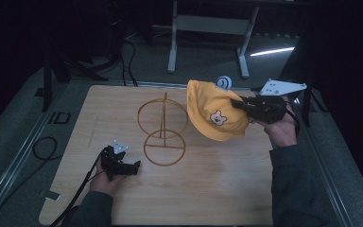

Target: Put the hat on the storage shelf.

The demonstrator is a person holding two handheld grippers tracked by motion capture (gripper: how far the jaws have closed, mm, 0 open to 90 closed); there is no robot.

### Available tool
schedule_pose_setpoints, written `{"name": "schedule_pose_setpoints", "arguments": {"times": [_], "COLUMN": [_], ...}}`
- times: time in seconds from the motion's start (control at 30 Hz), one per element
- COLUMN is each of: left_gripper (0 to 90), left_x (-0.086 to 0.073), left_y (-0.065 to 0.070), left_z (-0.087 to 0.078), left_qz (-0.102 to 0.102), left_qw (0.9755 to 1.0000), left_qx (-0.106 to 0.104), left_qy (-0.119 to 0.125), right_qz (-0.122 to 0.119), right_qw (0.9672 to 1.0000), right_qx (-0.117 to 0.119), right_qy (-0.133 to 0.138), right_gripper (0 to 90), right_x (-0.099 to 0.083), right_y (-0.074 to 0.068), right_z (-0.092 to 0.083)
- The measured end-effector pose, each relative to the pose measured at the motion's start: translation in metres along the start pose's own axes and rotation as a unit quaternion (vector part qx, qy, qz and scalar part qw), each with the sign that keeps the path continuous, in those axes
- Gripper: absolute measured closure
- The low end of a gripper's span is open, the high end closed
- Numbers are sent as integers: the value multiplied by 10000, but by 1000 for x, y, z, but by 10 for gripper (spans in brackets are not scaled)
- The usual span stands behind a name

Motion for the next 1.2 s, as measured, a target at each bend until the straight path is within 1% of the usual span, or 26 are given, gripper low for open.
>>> {"name": "schedule_pose_setpoints", "arguments": {"times": [0.13,0.23,0.33,0.43,0.7,1.2], "left_gripper": [19,19,19,19,19,19], "left_x": [0,0,0,0,0,0], "left_y": [0,0,0,0,0,0], "left_z": [0,0,0,0,0,0], "left_qz": [2,2,3,3,2,1], "left_qw": [10000,10000,10000,10000,10000,10000], "left_qx": [1,2,2,2,2,5], "left_qy": [1,1,1,1,0,3], "right_qz": [-29,-65,-91,-65,-1,42], "right_qw": [10000,9999,9998,9998,9990,9972], "right_qx": [8,20,85,125,285,535], "right_qy": [85,89,122,157,355,520], "right_gripper": [798,799,799,799,800,804], "right_x": [6,8,12,14,21,33], "right_y": [-2,-3,-5,-6,-7,-14], "right_z": [0,1,3,4,4,12]}}
Point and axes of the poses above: each handheld gripper's, and its own axes: z roughly forward along the jaws, x roughly out of its top, y roughly to its right, the point moved 7 cm from there along z, roughly forward along the jaws, and after that the axes turned 1 degree about z, right-handed, at the moved point
